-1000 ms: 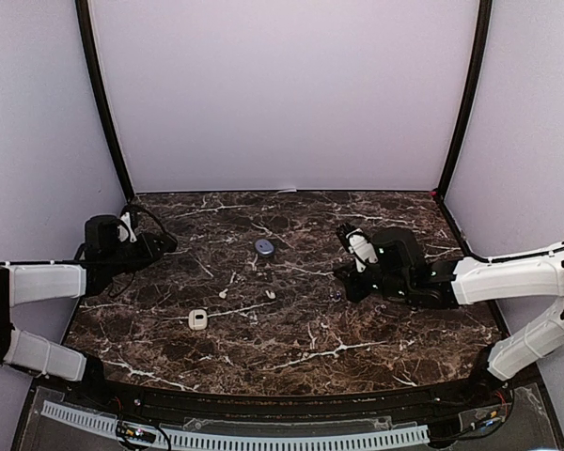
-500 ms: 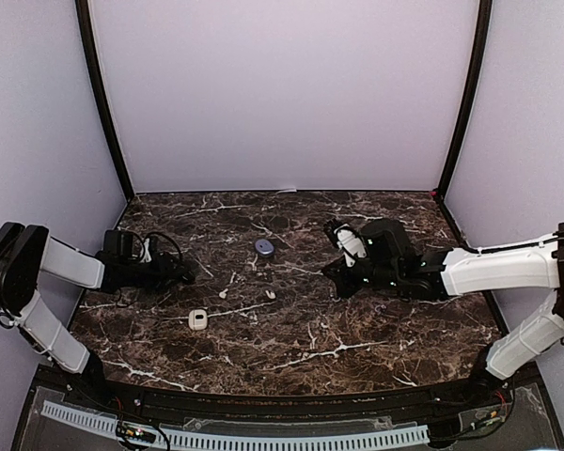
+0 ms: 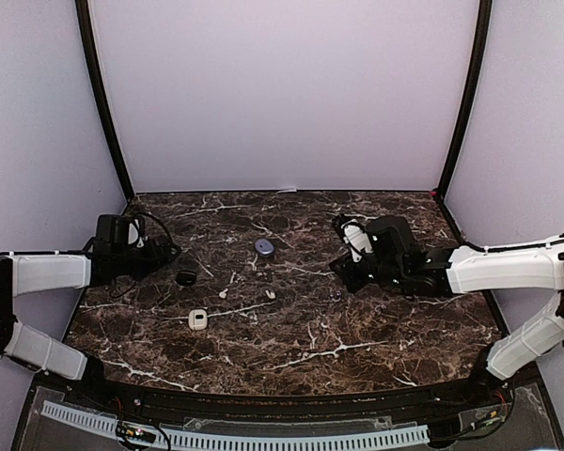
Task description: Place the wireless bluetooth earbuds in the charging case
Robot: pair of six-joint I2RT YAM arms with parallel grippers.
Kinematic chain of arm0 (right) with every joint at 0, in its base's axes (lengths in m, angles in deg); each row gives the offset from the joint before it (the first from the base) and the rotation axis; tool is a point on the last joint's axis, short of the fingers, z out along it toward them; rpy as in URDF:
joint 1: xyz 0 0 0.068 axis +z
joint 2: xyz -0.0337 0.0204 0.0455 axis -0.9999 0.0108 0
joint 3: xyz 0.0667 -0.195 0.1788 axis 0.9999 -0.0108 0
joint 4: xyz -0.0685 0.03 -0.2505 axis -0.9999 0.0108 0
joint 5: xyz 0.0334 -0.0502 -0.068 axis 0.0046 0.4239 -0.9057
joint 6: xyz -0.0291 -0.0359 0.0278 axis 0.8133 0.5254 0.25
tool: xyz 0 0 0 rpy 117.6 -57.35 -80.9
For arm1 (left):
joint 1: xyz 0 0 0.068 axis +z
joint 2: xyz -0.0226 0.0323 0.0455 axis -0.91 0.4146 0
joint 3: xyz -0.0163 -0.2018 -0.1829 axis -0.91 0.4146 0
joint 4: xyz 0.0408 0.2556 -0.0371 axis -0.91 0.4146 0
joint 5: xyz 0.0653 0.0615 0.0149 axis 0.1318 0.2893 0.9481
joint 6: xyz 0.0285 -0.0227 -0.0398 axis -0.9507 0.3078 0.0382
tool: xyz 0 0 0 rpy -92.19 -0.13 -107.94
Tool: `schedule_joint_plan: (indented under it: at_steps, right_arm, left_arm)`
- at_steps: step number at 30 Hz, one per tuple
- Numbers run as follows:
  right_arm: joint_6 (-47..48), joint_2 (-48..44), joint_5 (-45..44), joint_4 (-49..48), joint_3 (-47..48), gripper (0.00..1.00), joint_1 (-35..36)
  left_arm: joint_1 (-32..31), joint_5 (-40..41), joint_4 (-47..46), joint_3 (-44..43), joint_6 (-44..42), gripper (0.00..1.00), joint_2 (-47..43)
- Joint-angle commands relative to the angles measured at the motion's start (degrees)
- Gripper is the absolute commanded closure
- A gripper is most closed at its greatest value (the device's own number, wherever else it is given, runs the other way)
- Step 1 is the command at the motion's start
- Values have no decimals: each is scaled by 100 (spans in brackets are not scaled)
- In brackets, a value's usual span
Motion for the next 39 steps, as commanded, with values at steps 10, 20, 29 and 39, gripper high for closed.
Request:
schedule_joint_plan:
  at_steps: [10,20,29,39]
  right_arm:
    - [111,-900,579,-723,-917,0,-903]
    - [-41,-773,457,-1385,-1502,1,-1153]
    - [-8,-910,468,-1664,-1674,1,-1204]
    - [-8,-1112,558,-1674,-1726,1,-1217]
  left_arm:
    - [-2068,1192,434,-1976,-2424,1,1413]
    - [-2268,446,1205,-3733,-3500,1,3089]
    - [-2391,7,1882,-5076,-4447,1,4113]
    - [-2567,538,2114,-5609,-4846,1,4656]
